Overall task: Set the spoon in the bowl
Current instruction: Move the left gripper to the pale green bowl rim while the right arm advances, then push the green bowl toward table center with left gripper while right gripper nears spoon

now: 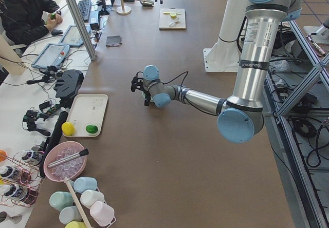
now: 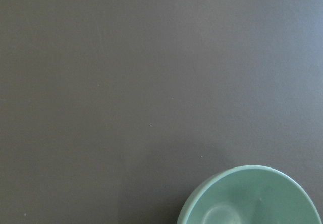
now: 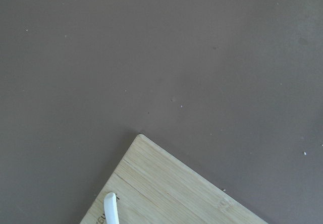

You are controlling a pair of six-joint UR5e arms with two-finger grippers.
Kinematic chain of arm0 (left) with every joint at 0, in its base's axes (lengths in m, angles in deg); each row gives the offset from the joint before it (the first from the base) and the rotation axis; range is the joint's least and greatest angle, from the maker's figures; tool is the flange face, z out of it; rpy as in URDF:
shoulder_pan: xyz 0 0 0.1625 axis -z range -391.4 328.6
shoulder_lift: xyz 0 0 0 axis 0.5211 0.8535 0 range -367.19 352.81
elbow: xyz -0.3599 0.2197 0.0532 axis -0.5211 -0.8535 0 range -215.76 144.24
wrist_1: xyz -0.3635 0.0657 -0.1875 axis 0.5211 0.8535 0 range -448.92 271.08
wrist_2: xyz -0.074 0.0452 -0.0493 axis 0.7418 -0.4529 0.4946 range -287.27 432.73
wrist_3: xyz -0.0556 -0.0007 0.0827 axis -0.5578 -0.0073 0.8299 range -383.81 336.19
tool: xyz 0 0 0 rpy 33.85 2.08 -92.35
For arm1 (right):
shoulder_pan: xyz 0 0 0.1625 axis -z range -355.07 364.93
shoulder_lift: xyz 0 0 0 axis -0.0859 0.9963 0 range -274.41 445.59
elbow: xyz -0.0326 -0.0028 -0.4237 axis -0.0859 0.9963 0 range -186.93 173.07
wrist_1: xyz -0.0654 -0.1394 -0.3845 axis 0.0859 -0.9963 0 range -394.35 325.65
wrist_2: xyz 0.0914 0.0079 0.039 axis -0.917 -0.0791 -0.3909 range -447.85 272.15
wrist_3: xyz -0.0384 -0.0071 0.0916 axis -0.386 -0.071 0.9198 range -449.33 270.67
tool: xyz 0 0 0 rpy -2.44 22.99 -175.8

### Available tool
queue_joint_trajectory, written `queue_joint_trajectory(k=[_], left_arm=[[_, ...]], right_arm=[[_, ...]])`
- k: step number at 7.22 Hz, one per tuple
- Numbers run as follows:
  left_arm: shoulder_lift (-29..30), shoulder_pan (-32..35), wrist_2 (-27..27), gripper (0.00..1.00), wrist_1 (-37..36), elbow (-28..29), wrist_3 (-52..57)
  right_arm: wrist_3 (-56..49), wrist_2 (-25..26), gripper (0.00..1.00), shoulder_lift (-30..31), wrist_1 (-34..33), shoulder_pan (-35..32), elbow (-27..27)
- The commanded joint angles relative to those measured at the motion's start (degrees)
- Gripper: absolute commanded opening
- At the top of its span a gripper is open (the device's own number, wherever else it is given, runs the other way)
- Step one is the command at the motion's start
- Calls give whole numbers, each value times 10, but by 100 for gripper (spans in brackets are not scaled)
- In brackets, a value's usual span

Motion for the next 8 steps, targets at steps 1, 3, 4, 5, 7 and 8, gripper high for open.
queue_joint_trajectory(k=[1,3,4,5,7,8], left_arm=[[0,-12,2,78,1,9,0],[-1,-12,1,10,6,9,0],[-6,-12,0,0,23,12,0],[-2,-12,0,0,26,17,-2],[23,-12,7,0,25,5,-72],[58,-12,7,0,15,-5,-103]], right_arm=[[0,0,100,1,0,10,0],[2,0,100,2,0,13,0],[0,-2,100,3,0,17,0],[1,-2,100,3,0,27,-1],[0,-1,100,3,0,38,0],[0,0,100,4,0,39,1]])
